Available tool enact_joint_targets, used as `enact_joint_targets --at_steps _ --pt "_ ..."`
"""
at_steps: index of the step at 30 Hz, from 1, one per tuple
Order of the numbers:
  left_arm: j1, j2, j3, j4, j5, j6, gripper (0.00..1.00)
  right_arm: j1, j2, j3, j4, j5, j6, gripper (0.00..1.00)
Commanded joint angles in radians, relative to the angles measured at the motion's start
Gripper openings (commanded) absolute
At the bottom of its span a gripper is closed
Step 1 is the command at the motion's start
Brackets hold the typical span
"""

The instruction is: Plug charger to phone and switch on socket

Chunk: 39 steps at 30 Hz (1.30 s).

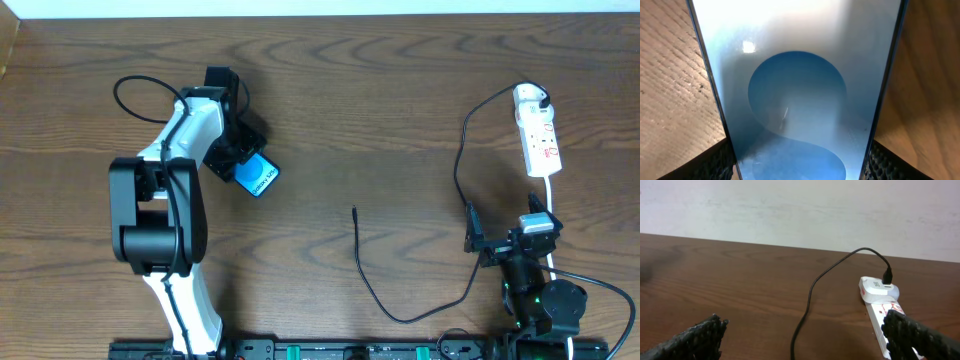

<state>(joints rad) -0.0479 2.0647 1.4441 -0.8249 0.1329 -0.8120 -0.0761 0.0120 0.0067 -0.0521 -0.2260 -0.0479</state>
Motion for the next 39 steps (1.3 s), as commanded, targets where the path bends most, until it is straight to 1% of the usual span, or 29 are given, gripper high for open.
enact_joint_targets --at_steps 1,16,25,33,39 --pt "-0.003 -0.076 -0.005 -0.005 0.006 -0.004 0.07 0.003 -0.006 -0.001 -0.006 0.011 -0.009 0.99" --pt "-0.003 -0.148 -0.005 -0.034 0.033 -0.005 0.07 0.003 -0.006 -0.001 -0.006 0.011 -0.009 0.99" --pt "-0.003 -0.184 -0.005 -0.029 0.193 -0.005 0.07 0.003 -0.006 -0.001 -0.006 0.011 -0.009 0.99" --pt "-0.003 -0.186 -0.005 -0.021 0.388 -0.006 0.07 0.003 -0.006 -0.001 -0.006 0.011 -0.009 0.99" --pt "-0.003 -0.186 -0.005 -0.02 0.508 -0.077 0.07 0.003 -0.006 -0.001 -0.006 0.011 -0.009 0.99"
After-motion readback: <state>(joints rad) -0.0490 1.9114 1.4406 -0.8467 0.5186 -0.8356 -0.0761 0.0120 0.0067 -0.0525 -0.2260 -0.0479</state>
